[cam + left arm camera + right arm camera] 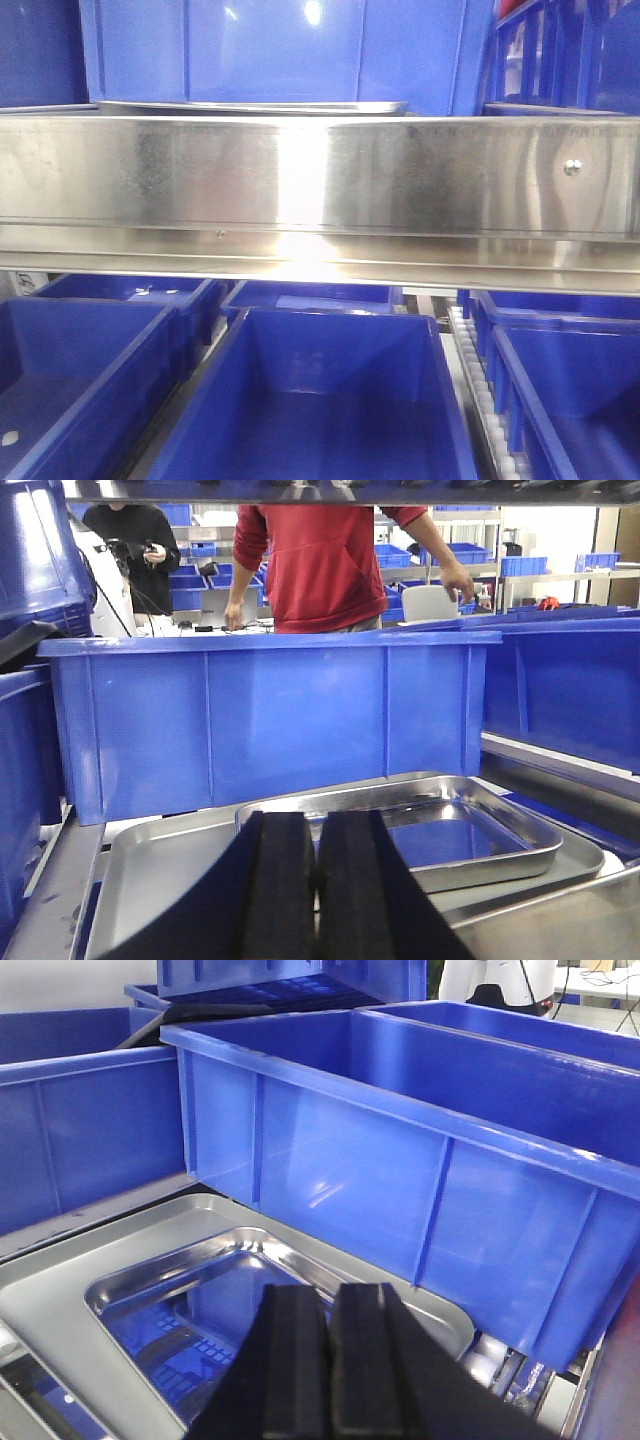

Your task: Stack silver trays without gaps

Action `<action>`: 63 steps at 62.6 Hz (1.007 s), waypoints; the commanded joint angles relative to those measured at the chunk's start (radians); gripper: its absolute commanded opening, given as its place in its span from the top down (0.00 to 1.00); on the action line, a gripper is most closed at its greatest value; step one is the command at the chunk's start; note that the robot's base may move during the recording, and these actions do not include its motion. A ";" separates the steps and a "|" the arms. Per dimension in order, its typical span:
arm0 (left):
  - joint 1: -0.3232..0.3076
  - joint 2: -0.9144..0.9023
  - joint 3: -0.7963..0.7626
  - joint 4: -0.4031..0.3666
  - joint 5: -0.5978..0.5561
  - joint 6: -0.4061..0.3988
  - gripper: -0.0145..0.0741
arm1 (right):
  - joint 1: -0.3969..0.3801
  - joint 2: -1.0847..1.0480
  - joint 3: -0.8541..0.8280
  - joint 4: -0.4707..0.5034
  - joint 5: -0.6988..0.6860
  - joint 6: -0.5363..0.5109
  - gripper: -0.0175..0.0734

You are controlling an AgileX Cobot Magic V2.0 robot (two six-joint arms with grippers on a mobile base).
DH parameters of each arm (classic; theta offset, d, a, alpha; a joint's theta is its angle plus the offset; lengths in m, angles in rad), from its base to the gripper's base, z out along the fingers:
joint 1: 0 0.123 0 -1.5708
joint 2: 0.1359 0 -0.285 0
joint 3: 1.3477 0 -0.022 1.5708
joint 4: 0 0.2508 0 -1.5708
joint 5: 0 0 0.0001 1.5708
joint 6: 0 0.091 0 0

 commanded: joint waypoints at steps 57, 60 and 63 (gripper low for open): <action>0.215 -0.167 0.004 -0.133 0.095 0.002 0.83 | 0.000 -0.009 0.000 -0.012 -0.030 -0.010 0.90; 0.264 -0.186 0.011 -0.174 0.134 0.002 0.83 | 0.000 -0.009 0.000 -0.012 -0.030 -0.010 0.90; 0.301 -0.217 0.026 -0.205 0.158 0.002 0.83 | 0.000 -0.009 0.000 -0.012 -0.030 -0.010 0.90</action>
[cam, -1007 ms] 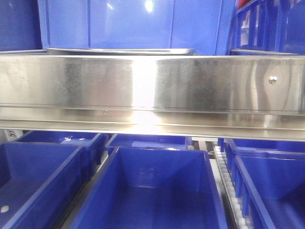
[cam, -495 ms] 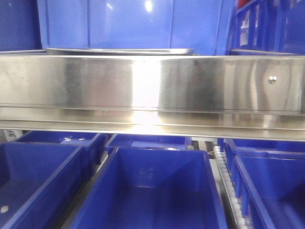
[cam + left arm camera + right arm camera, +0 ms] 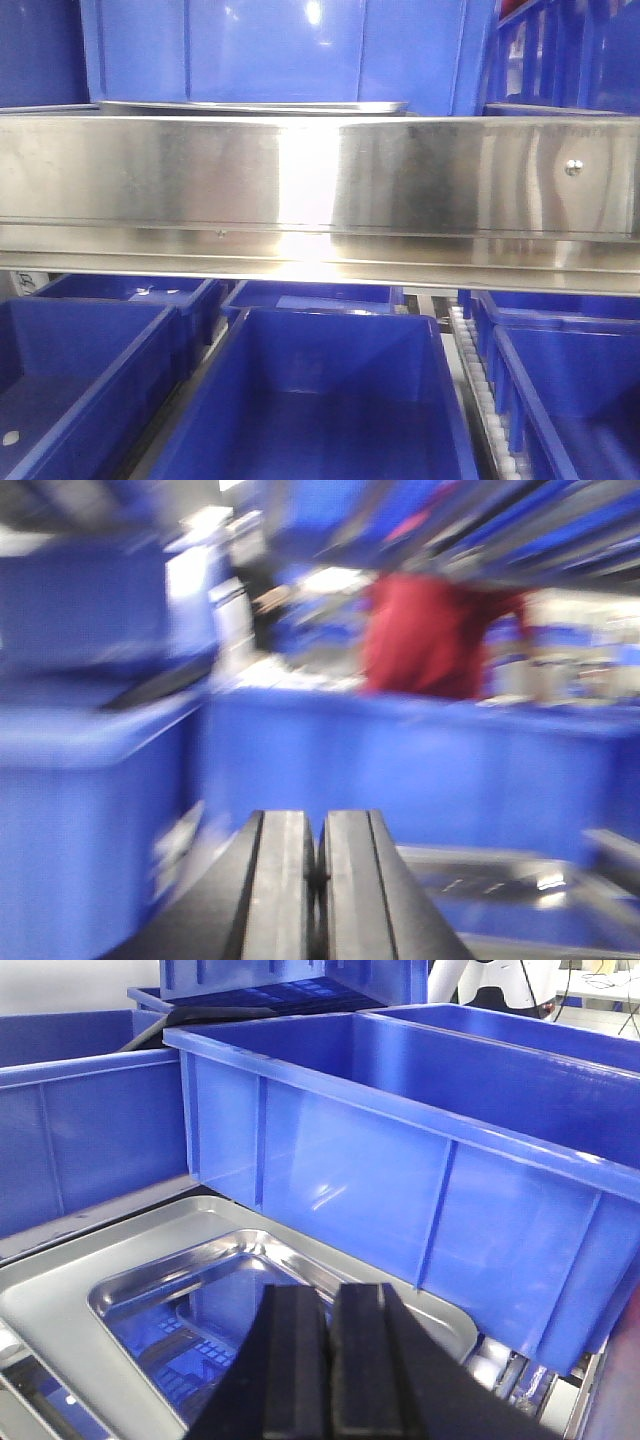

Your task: Stack silver trays without gaps

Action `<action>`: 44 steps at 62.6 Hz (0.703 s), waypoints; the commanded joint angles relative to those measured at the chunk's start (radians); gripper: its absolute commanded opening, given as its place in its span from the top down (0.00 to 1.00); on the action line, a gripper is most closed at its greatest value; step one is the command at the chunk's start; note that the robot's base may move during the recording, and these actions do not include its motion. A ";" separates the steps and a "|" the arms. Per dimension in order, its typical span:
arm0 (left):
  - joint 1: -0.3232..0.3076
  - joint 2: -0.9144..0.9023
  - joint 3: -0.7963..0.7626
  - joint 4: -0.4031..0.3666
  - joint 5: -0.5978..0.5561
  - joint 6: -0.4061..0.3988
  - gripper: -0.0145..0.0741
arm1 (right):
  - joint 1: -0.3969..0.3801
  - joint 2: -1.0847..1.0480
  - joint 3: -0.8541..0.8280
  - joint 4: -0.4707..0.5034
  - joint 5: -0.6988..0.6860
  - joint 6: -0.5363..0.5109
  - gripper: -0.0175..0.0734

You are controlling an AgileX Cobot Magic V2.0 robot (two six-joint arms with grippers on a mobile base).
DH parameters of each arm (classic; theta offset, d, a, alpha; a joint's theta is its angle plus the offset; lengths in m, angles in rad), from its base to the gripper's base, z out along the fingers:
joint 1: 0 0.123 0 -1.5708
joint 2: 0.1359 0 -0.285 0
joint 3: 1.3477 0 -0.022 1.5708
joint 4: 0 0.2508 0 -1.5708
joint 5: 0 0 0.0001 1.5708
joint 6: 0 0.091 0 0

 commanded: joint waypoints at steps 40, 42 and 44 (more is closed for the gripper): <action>0.218 -0.293 0.315 -0.014 -0.133 0.004 0.83 | 0.000 -0.009 0.000 -0.012 -0.038 -0.010 0.90; 0.218 -0.293 0.323 -0.014 -0.135 0.004 0.83 | 0.000 -0.009 0.000 -0.012 -0.038 -0.010 0.90; 0.218 -0.293 0.330 -0.014 -0.137 0.004 0.83 | 0.000 -0.009 0.000 -0.012 -0.038 -0.010 0.90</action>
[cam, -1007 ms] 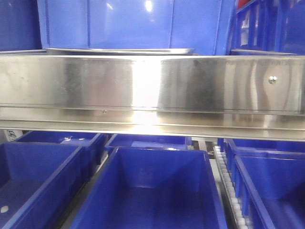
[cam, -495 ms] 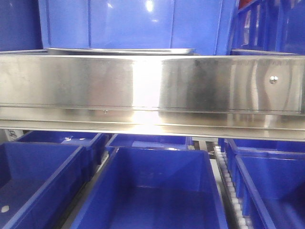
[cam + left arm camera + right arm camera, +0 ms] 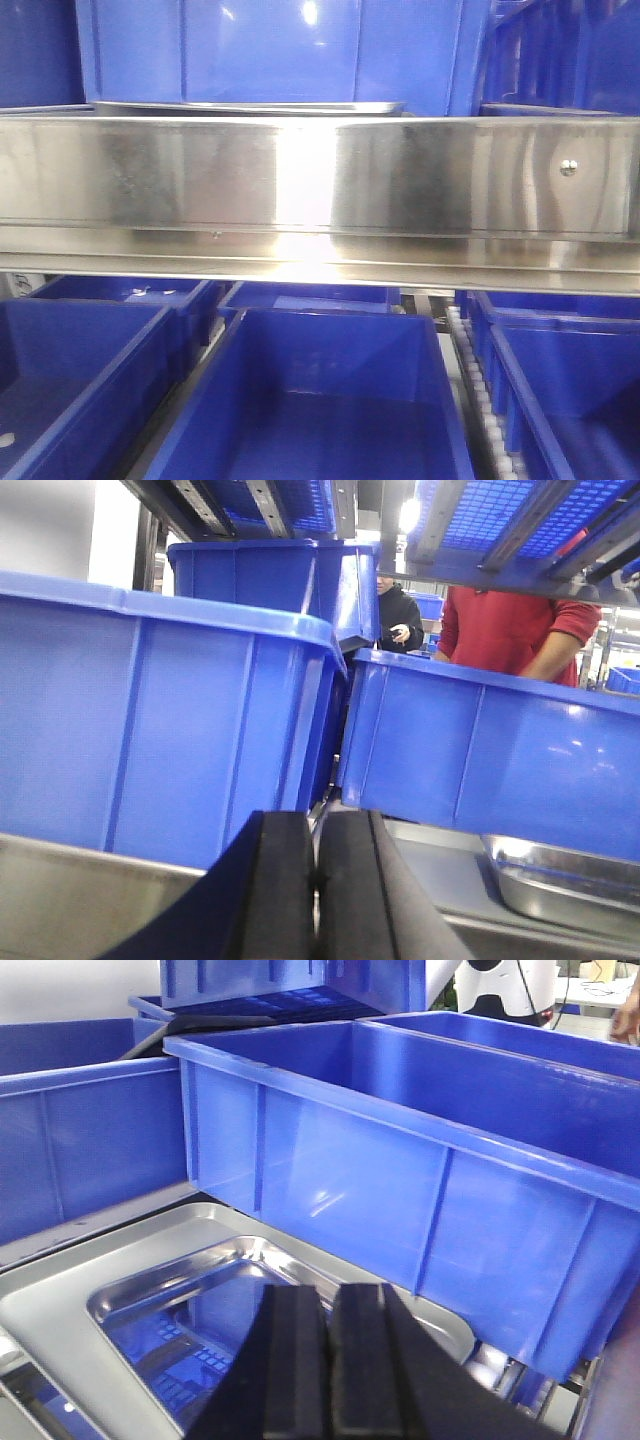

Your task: Stack silver trays without gaps

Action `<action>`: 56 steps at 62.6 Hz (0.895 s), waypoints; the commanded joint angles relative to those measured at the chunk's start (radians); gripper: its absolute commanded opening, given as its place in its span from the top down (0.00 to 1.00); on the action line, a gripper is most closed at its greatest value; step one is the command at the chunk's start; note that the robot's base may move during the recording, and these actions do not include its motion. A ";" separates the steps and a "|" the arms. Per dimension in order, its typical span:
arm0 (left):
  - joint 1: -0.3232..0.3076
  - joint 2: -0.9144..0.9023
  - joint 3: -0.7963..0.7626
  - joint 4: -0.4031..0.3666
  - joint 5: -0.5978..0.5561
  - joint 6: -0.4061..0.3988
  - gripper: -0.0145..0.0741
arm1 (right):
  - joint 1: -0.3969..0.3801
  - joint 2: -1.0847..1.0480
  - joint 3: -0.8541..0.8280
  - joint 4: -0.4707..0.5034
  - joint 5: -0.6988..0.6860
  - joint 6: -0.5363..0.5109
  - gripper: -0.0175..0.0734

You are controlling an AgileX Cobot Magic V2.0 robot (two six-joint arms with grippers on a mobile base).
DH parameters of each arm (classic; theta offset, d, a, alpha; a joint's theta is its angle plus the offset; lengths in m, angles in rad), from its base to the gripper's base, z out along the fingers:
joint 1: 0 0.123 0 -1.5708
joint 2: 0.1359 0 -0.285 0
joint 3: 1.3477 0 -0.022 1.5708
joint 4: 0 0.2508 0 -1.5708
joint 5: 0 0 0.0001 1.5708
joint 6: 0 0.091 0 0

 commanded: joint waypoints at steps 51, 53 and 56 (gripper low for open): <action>0.002 -0.005 0.022 0.031 0.125 0.004 0.83 | -0.001 -0.009 -0.001 -0.012 -0.034 -0.010 0.90; -0.001 -0.005 0.022 0.031 0.125 0.004 0.83 | -0.001 -0.009 -0.001 -0.012 -0.034 -0.010 0.90; -0.014 -0.005 0.022 0.031 0.124 0.004 0.83 | -0.001 -0.009 -0.001 -0.012 -0.034 -0.010 0.90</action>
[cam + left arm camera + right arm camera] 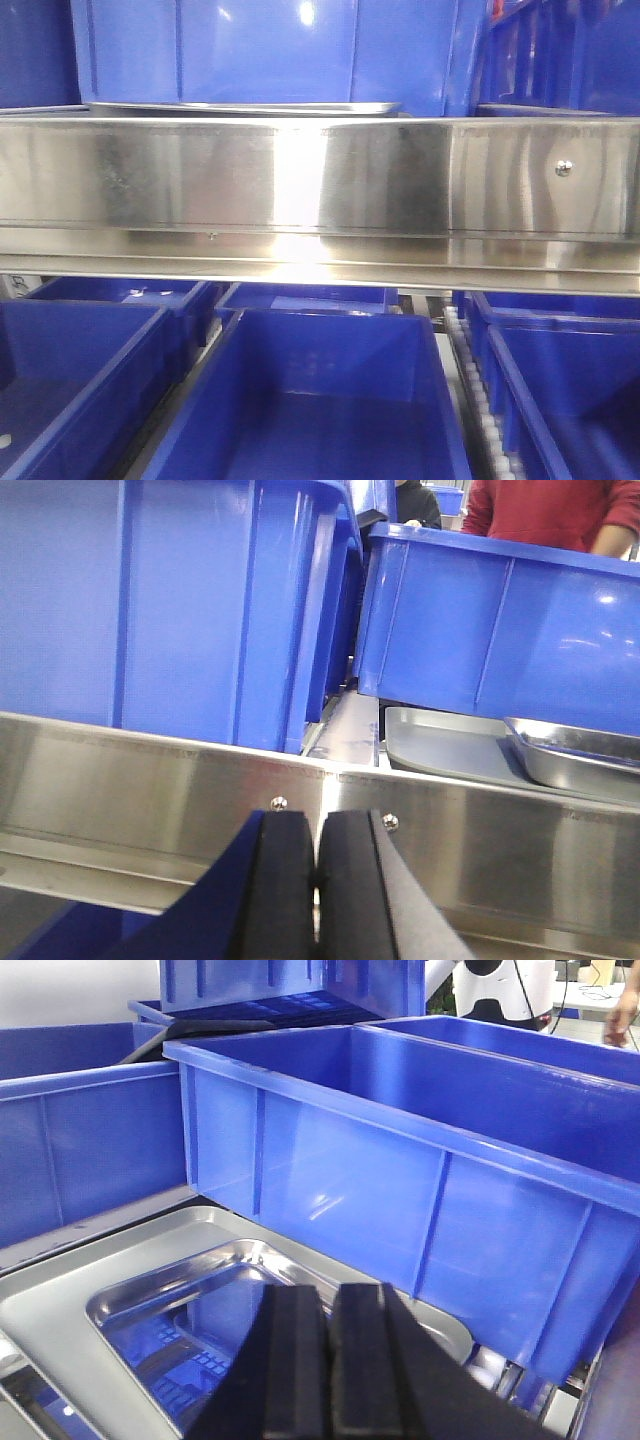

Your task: Stack silver trays without gaps

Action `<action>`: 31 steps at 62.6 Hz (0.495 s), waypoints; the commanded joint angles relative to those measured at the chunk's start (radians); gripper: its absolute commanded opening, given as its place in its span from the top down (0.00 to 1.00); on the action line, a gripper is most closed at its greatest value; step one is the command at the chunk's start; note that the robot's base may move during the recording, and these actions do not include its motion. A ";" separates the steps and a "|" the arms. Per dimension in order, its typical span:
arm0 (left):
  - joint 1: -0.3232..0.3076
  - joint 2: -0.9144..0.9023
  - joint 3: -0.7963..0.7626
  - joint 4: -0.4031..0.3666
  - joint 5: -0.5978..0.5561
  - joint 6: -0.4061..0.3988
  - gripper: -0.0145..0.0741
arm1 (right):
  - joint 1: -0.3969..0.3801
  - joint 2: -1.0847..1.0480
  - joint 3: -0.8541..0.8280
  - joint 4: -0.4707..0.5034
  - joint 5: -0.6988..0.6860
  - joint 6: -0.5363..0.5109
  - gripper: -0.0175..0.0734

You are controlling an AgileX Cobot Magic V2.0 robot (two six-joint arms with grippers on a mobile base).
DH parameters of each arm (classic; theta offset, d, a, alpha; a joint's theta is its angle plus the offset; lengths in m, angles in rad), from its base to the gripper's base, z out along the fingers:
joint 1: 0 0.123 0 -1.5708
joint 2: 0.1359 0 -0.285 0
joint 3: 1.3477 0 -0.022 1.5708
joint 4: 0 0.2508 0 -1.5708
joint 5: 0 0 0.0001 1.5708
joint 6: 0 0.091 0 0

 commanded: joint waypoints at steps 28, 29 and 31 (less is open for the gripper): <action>-0.009 -0.005 -0.002 -0.001 -0.029 0.004 0.83 | -0.001 -0.009 -0.001 -0.012 -0.028 -0.010 0.90; -0.009 -0.005 -0.002 -0.001 -0.029 0.004 0.83 | -0.001 -0.009 -0.001 -0.012 -0.028 -0.010 0.90; -0.009 -0.005 -0.002 -0.001 -0.029 0.004 0.83 | -0.001 -0.009 -0.001 -0.012 -0.028 -0.010 0.90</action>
